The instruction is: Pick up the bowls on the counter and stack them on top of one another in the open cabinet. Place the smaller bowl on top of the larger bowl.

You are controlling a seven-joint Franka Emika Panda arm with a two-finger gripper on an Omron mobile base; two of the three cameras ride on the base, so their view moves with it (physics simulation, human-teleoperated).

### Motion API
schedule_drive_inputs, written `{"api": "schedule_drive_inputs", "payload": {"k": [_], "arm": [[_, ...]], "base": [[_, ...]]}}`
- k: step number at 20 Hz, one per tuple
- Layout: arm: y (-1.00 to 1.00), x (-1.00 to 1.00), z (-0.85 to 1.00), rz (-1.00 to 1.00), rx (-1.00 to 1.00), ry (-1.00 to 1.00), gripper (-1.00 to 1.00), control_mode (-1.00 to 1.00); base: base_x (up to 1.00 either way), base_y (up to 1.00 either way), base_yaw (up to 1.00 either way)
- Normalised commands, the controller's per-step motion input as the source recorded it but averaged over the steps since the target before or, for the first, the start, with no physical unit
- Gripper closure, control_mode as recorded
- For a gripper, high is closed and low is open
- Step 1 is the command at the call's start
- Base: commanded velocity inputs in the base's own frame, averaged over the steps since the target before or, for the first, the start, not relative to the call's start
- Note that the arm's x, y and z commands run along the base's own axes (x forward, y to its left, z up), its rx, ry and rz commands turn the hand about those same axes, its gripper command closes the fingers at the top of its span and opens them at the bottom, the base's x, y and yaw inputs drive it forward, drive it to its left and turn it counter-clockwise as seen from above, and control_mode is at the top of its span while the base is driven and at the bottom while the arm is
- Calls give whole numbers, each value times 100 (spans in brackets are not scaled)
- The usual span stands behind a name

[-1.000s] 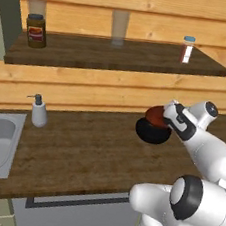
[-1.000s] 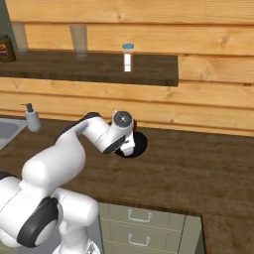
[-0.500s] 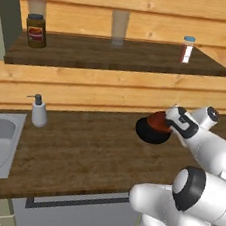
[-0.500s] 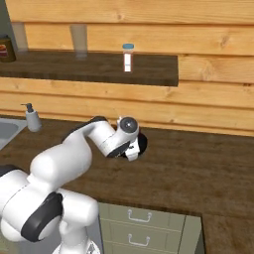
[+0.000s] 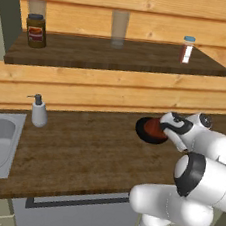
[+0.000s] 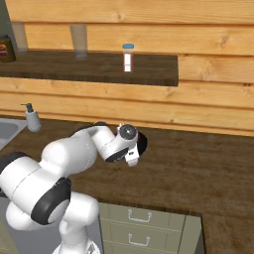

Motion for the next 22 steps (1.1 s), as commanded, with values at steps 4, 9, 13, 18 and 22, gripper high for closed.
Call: {"api": "schedule_drive_inputs", "payload": {"k": [4,9,13,18,22], "arm": [[0,16,-31,0,0,4,100,-100],[0,14,-17,0,0,4,100,-100],[0,12,0,0,0,0,100,-100],[-1,15,5,0,0,0,100,-100],[-10,24,0,0,0,0,100,-100]], "base": [[0,0,0],[0,0,0],[0,0,0],[0,0,0],[0,0,0]]}}
